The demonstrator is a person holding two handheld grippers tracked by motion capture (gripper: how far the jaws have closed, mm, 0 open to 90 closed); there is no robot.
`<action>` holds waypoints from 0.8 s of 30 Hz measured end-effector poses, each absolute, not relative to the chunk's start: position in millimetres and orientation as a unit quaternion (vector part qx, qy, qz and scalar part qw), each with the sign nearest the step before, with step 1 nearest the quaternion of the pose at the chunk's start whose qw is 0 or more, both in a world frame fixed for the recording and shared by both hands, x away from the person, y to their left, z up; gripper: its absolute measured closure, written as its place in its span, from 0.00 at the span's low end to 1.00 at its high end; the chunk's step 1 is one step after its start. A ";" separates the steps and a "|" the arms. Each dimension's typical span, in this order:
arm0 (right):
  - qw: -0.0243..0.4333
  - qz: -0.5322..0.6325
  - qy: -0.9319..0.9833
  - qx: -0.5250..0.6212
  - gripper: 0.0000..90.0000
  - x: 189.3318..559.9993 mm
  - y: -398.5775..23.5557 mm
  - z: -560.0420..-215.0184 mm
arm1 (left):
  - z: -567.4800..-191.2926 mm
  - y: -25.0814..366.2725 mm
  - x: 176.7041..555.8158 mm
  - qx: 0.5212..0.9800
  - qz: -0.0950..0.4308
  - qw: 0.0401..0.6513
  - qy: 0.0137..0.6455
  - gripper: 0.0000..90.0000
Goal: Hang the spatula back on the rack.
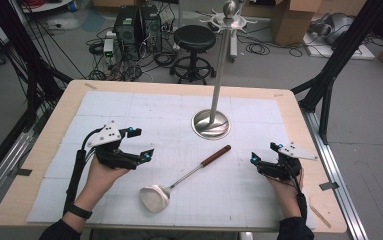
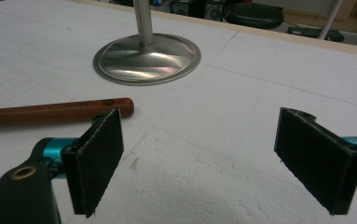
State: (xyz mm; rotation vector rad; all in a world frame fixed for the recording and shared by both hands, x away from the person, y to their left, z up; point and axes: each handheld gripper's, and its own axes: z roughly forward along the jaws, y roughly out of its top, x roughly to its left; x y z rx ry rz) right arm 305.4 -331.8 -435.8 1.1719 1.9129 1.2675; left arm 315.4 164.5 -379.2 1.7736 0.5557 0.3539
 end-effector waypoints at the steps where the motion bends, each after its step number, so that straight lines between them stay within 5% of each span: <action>1: 0.279 0.472 0.713 0.437 0.17 305.4 -331.6 -435.8 | -380.2 160.3 315.7 0.763 0.151 0.582 0.237 0.18; 24: 0.279 0.470 0.715 0.436 0.17 305.3 -332.3 -436.2 | -405.2 77.6 311.9 0.842 0.103 0.482 0.218 0.21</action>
